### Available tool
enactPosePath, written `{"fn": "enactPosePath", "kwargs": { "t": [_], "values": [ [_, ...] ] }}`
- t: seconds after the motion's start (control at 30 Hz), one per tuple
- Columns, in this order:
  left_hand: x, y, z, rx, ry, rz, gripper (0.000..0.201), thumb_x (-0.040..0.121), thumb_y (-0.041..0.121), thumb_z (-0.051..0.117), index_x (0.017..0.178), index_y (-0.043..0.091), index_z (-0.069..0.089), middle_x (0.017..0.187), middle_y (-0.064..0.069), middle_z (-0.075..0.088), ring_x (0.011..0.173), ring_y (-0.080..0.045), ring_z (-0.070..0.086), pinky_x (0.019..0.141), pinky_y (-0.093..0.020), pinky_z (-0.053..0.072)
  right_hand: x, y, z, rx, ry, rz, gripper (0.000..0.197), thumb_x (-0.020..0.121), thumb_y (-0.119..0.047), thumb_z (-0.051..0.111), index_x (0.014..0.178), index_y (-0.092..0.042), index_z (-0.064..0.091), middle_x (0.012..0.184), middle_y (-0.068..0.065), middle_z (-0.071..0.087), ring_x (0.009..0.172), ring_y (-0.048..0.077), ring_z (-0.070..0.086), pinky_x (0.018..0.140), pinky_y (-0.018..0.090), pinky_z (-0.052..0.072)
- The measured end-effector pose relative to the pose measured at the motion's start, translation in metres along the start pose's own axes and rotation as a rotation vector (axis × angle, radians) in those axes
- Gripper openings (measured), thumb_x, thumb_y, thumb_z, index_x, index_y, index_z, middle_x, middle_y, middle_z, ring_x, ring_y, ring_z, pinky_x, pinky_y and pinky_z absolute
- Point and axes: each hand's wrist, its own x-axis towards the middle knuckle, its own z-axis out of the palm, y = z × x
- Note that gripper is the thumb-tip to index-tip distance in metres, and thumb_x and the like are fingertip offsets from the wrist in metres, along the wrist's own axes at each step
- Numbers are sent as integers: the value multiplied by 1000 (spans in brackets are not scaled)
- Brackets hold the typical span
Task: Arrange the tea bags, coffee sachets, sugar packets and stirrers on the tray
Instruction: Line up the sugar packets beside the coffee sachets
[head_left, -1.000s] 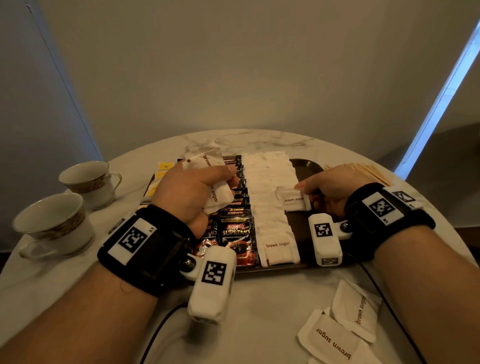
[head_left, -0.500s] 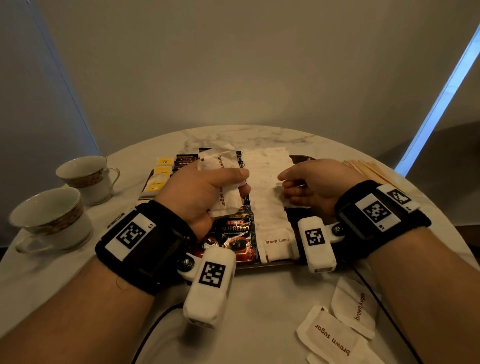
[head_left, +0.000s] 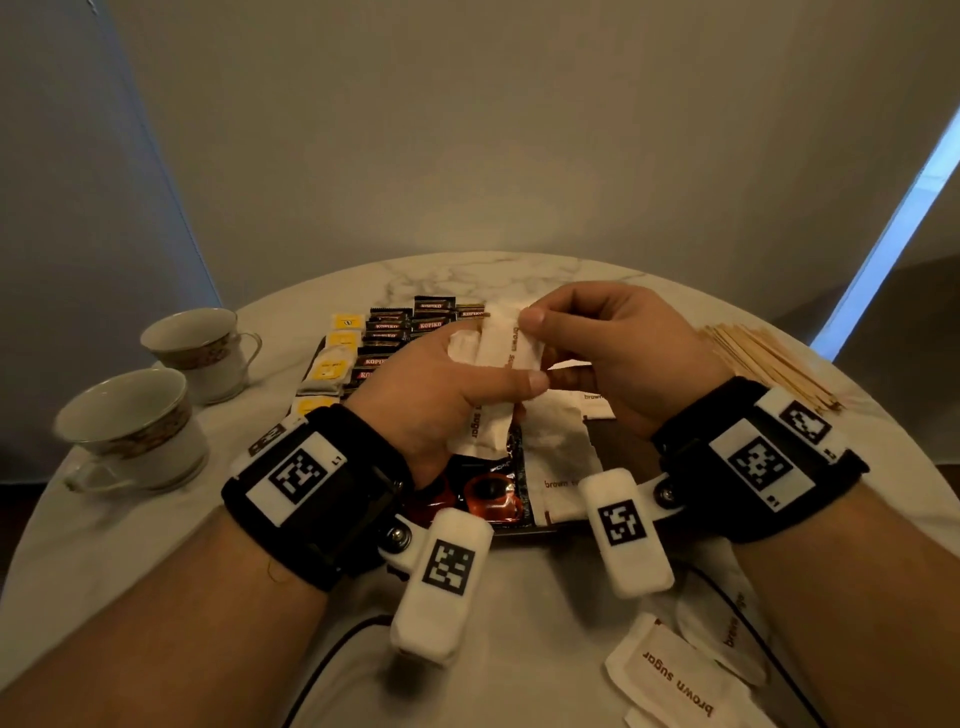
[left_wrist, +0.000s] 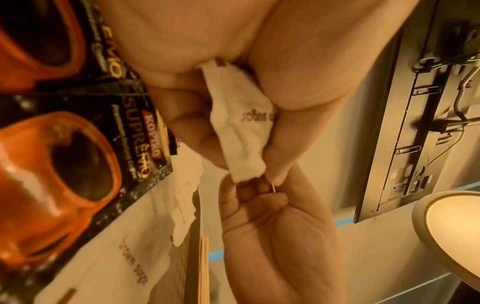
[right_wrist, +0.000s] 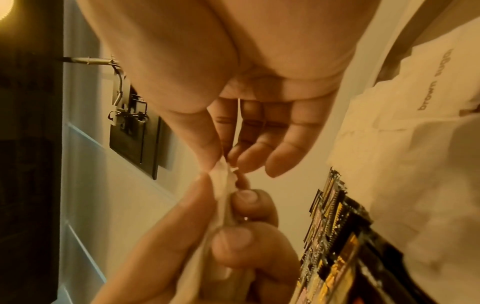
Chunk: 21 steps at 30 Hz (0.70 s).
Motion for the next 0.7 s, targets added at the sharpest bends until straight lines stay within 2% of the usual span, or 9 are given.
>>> {"fn": "enactPosePath", "kwargs": {
  "t": [0.07, 0.13, 0.27, 0.37, 0.43, 0.5, 0.6, 0.67, 0.7],
  "values": [
    [1, 1, 1, -16, 36, 14, 25, 88, 9, 74, 113, 10, 70, 88, -6, 75, 69, -15, 71, 55, -27, 56, 1, 1, 0, 83, 38, 10, 8, 94, -15, 71, 93, -7, 72, 88, 11, 75, 77, 24, 69, 72, 38, 61],
    [3, 1, 0, -15, 80, 25, 27, 88, 23, 74, 112, 10, 71, 87, -6, 75, 66, -16, 70, 55, -28, 56, 1, 1, 1, 169, 51, 28, 9, 97, -14, 67, 97, -6, 70, 90, 12, 75, 79, 25, 71, 70, 35, 60],
    [5, 1, -1, -38, 134, 71, 23, 88, 23, 74, 107, 10, 71, 84, -5, 76, 65, -14, 71, 55, -26, 56, -2, -2, 7, 331, 32, 67, 17, 101, -19, 60, 109, -5, 68, 100, 13, 76, 87, 27, 73, 76, 40, 62],
    [7, -2, -4, -21, 137, 121, 34, 86, 22, 77, 117, 8, 71, 103, -14, 77, 91, -29, 75, 75, -42, 60, -5, 0, 12, 309, -36, 38, 28, 97, -17, 66, 119, 1, 66, 111, 18, 74, 94, 27, 72, 83, 42, 61],
    [7, -3, -5, -32, 127, 130, 45, 80, 20, 82, 120, 5, 69, 111, -19, 75, 98, -35, 74, 83, -49, 60, -4, 0, 12, 320, -12, 32, 31, 95, -14, 68, 121, 4, 65, 113, 19, 73, 92, 25, 72, 82, 41, 61],
    [7, -3, -5, -42, 128, 122, 49, 76, 16, 84, 119, 1, 67, 102, -18, 75, 85, -31, 74, 74, -44, 60, -1, -1, 11, 411, 34, 53, 25, 96, -13, 66, 116, 2, 66, 104, 16, 74, 87, 22, 72, 73, 36, 61],
    [9, -2, -6, -66, 172, 105, 28, 84, 12, 79, 108, 4, 68, 78, -9, 71, 59, -18, 68, 55, -30, 55, 2, -4, 5, 516, 81, 67, 10, 97, -11, 63, 106, -7, 67, 96, 9, 76, 84, 21, 73, 71, 35, 63],
    [11, 0, -7, -95, 213, 102, 13, 90, 18, 76, 96, 9, 69, 73, -10, 67, 54, -19, 63, 53, -29, 51, 3, -3, 2, 448, 49, 56, 11, 96, -6, 64, 106, -6, 68, 92, 8, 75, 80, 21, 73, 68, 33, 63],
    [11, 0, -7, -103, 228, 108, 15, 91, 24, 76, 93, 10, 69, 72, -10, 65, 53, -20, 60, 53, -29, 49, 3, -2, 2, 371, 11, 50, 14, 94, -4, 65, 108, -4, 69, 92, 9, 75, 79, 22, 72, 65, 32, 62]
  ]
}}
